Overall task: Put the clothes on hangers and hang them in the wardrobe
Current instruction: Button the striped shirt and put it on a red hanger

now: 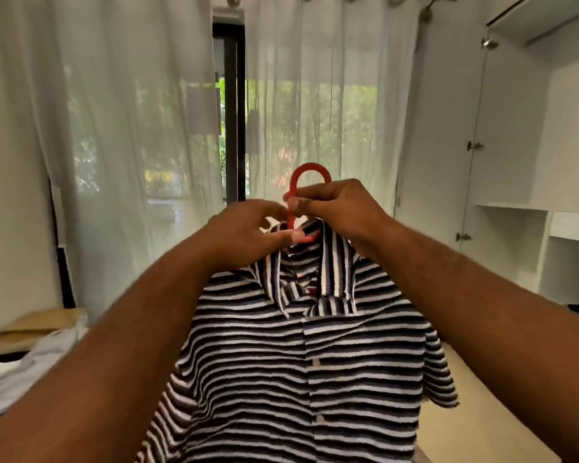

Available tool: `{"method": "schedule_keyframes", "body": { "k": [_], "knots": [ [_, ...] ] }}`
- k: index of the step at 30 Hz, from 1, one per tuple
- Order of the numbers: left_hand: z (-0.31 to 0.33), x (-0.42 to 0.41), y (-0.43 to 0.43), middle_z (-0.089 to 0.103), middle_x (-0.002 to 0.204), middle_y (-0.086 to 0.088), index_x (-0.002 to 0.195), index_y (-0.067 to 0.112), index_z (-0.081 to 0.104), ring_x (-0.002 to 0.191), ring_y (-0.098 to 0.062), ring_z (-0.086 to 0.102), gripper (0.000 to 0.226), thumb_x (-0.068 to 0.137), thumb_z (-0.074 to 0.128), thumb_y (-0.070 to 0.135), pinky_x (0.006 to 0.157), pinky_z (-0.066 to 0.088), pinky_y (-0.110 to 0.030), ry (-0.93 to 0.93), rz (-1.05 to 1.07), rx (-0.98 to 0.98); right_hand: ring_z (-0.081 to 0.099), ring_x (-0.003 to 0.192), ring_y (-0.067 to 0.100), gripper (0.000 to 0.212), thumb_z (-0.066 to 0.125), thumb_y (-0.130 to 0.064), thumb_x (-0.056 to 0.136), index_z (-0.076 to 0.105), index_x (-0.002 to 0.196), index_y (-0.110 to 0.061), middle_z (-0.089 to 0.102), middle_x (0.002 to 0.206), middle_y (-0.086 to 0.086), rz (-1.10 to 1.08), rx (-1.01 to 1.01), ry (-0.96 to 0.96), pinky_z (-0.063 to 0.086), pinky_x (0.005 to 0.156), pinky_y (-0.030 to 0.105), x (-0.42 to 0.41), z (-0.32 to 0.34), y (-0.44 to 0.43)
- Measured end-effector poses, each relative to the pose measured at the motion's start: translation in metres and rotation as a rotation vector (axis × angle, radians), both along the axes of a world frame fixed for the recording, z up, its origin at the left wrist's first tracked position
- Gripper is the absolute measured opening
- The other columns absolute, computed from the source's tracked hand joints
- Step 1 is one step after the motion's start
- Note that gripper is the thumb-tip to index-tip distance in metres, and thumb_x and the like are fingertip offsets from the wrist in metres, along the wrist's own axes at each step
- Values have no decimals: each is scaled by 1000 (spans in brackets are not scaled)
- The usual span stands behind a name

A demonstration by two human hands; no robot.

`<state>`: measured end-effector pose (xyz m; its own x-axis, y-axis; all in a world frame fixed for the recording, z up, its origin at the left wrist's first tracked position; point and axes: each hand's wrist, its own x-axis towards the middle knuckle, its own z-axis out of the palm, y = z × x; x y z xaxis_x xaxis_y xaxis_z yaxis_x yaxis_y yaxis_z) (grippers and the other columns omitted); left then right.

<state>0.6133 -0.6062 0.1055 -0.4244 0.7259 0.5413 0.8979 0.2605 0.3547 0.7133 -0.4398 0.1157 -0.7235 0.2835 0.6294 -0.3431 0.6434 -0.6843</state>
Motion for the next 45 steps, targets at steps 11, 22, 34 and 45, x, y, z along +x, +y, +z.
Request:
{"method": "schedule_keyframes", "body": {
  "k": [11,22,34,45],
  "knots": [
    [81,8,30,73,77,6,86,19,80,78,-5,68,25,94,68,38,72,52,-24,-108,76,363,63,90,5,36,69,-51,90,73,117,-27,69,96,-13,-303,478,-221,46,82,28,56,38,40],
    [106,12,17,75,87,-3,88,17,79,87,-21,72,20,90,73,35,86,60,-38,-210,97,347,75,83,11,32,58,-47,98,80,94,-24,79,88,-5,-233,148,-107,60,88,37,97,18,78],
    [60,-27,59,77,88,-3,95,15,80,83,-16,73,21,86,78,34,84,61,-34,-329,34,440,71,82,-2,9,69,-30,95,76,93,-34,77,87,-14,-286,-26,132,56,79,15,69,-18,99],
    [-3,-123,198,75,93,5,88,11,81,82,-14,74,18,80,84,26,77,63,-33,-353,-137,617,71,85,5,25,83,-40,81,79,100,-25,75,90,-11,-423,86,-52,57,85,28,-35,-77,207]
  ]
}}
